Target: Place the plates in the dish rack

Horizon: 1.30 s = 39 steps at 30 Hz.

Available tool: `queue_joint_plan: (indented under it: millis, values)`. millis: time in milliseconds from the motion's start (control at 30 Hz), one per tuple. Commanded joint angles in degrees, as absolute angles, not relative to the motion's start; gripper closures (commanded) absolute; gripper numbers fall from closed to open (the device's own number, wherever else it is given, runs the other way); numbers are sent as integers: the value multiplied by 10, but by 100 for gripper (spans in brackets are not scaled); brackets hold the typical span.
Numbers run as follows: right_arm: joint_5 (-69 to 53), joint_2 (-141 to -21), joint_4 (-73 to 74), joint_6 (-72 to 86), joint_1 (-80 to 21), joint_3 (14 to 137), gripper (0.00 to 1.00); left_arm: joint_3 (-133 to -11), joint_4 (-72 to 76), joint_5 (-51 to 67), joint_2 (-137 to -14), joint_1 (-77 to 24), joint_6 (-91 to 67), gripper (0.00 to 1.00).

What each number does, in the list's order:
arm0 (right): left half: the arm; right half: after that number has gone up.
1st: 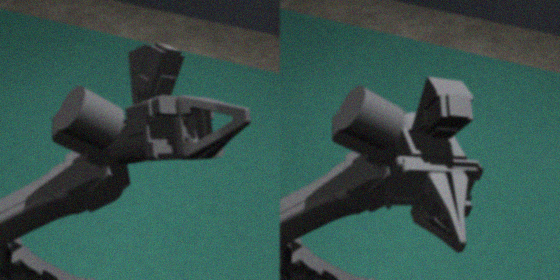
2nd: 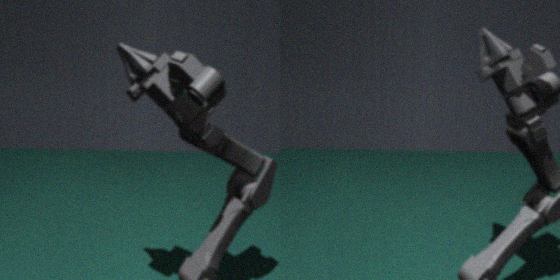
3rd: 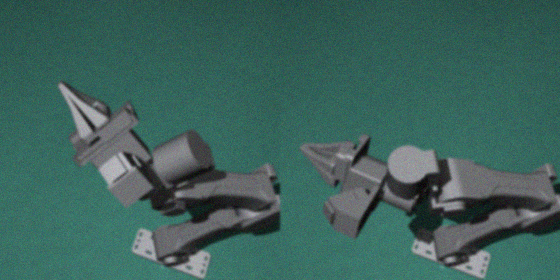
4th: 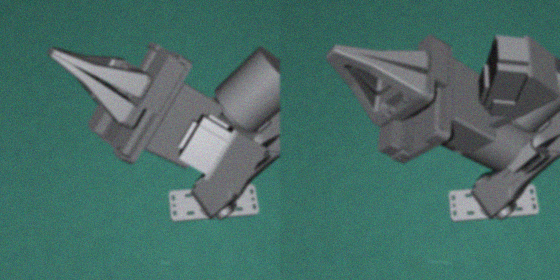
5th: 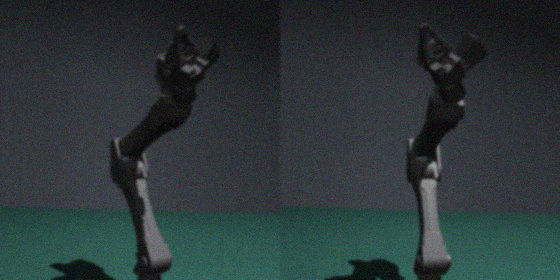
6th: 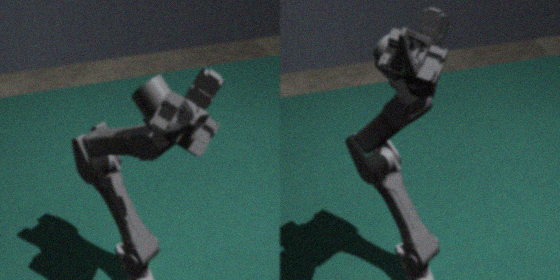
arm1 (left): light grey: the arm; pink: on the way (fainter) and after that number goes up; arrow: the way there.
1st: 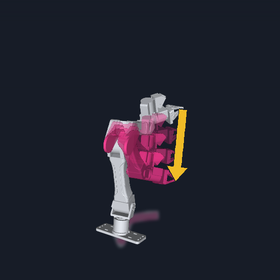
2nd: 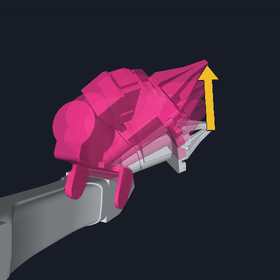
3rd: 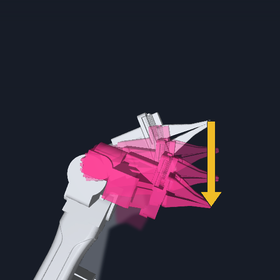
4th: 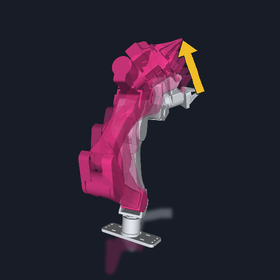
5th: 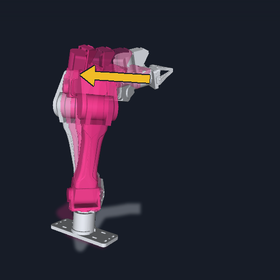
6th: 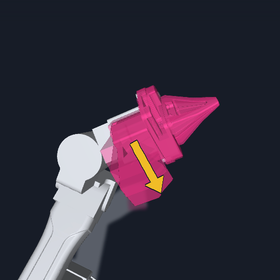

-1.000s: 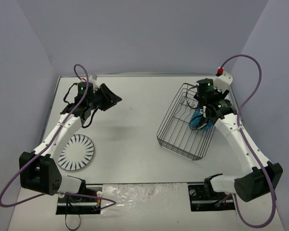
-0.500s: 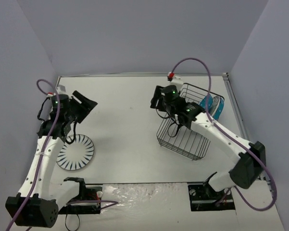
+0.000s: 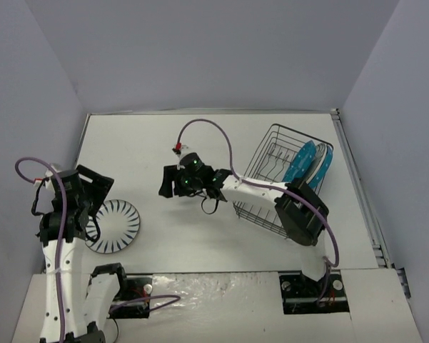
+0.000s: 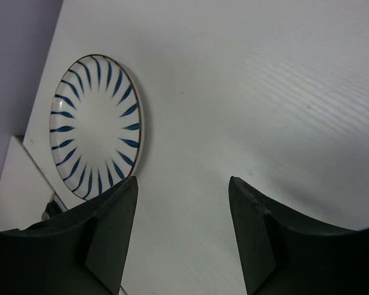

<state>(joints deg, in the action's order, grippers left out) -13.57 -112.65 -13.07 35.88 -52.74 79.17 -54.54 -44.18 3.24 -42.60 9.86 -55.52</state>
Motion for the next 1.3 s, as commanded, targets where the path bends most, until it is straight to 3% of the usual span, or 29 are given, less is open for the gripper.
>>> queue_joint_plan:
  millis: [0, 467, 900, 1267]
  values:
    - [-256, -1161, -279, 403, -529, 824, 43, -601, -458, -9, -420, 104, -500, 34]
    - [-312, -1288, -324, 435, -580, 912, 44, -733, -523, -59, -429, 104, -382, 30]
    - [-302, -1349, -305, 434, -595, 948, 46, -753, -526, -42, -426, 104, -366, 28]
    - [-292, -1390, -286, 437, -598, 983, 55, -769, -530, -32, -422, 104, -358, 27]
